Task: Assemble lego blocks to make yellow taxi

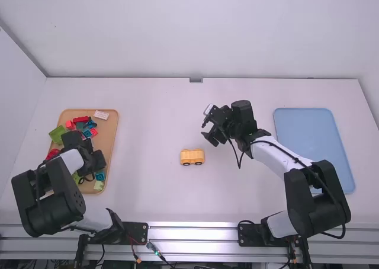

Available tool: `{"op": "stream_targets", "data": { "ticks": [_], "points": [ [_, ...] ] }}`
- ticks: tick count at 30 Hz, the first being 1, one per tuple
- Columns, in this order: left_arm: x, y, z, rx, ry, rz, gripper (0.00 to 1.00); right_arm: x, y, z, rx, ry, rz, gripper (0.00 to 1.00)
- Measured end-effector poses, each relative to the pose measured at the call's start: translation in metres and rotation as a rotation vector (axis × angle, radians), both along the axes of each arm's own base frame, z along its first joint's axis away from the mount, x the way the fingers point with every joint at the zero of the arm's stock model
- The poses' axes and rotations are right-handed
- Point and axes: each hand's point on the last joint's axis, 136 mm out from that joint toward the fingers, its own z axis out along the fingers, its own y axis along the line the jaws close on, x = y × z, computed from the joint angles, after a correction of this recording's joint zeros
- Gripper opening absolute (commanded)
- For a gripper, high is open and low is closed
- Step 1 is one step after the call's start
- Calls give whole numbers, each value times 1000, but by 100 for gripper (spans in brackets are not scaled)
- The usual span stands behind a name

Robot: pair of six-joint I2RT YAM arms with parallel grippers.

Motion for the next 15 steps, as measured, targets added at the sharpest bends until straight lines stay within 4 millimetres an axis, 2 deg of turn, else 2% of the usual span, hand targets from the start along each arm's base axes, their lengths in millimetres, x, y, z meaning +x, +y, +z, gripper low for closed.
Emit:
{"op": "stream_targets", "data": {
  "ticks": [4,6,9,12,15],
  "points": [
    [0,0,0,0,0,-3,14,0,0,0,0,1,-1,99],
    [1,-2,0,-11,-3,-7,5,0,0,0,0,1,0,99],
    [3,-7,2,-42,-9,-16,6,0,0,0,0,1,-1,99],
    [12,-13,13,-78,-52,-34,6,0,0,0,3,2,-3,99],
    [36,-17,46,-96,-188,-75,9,5,2,6,39,0,-31,99]
  ]
}}
